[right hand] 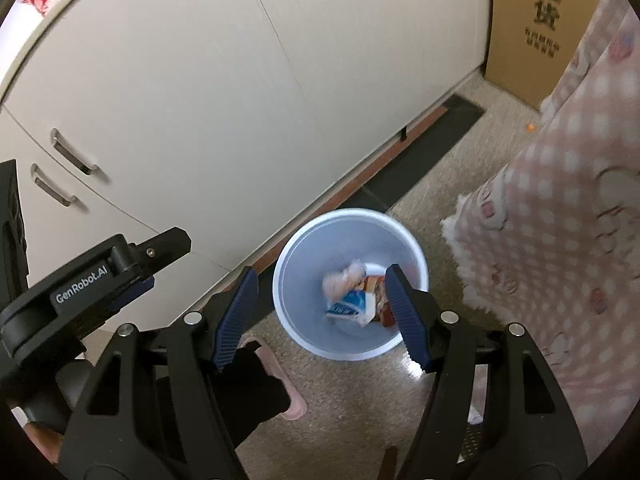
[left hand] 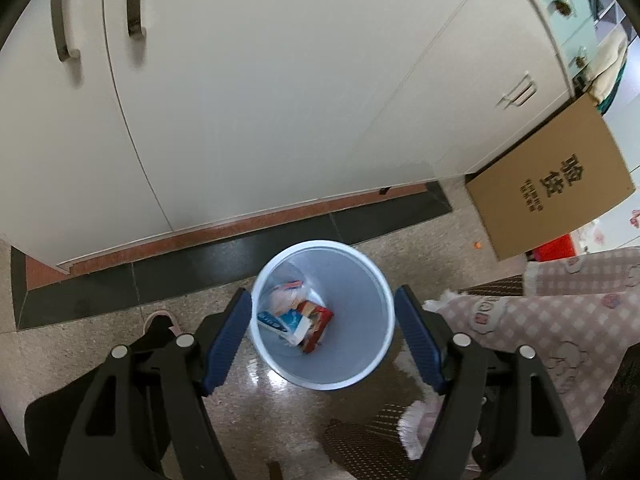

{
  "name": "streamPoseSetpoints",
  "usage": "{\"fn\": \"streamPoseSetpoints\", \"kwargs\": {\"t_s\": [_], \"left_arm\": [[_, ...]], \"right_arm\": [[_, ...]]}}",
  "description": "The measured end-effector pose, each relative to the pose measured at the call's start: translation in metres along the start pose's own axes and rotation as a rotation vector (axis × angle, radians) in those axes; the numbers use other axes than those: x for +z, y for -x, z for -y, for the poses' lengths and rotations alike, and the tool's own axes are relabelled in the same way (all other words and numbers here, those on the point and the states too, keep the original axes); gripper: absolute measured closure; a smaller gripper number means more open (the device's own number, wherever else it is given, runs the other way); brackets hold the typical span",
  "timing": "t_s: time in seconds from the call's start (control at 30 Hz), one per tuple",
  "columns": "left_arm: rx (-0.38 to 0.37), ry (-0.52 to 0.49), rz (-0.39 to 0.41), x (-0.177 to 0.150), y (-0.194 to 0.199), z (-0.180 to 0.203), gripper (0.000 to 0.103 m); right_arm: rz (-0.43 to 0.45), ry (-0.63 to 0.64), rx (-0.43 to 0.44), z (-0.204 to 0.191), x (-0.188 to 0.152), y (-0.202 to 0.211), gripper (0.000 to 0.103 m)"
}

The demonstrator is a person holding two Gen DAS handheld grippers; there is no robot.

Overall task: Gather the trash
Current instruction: 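Move both tools back over the table toward the blue wrappers, then grasp a blue snack wrapper with the right tool while the left tool grasps another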

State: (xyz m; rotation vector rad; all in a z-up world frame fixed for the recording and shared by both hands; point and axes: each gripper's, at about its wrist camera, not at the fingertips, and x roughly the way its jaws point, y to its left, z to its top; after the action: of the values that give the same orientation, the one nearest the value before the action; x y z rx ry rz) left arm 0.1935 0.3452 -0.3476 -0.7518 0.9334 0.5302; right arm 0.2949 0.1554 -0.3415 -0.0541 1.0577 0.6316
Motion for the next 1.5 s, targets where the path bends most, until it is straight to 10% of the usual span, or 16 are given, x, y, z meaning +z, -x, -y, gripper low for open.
{"fn": "streamPoseSetpoints", "kwargs": {"t_s": [0.57, 1.0, 1.5], "left_arm": [[-0.296, -0.168, 0.266, -0.03, 0.186, 0.12, 0.027], [-0.498, -0.54, -0.015, -0.12, 0.197, 0.314, 0.027], [-0.286, -0.784, -0.172, -0.155, 0.138, 0.412, 0.062]], "right_arm": [[0.408, -0.092, -0.032, 0.037, 0.012, 0.244, 0.035], [0.561, -0.315, -0.235, 0.191, -0.052, 0.374, 0.035], [0.505, -0.397, -0.253, 0.274, -0.073, 0.378, 0.035]]}}
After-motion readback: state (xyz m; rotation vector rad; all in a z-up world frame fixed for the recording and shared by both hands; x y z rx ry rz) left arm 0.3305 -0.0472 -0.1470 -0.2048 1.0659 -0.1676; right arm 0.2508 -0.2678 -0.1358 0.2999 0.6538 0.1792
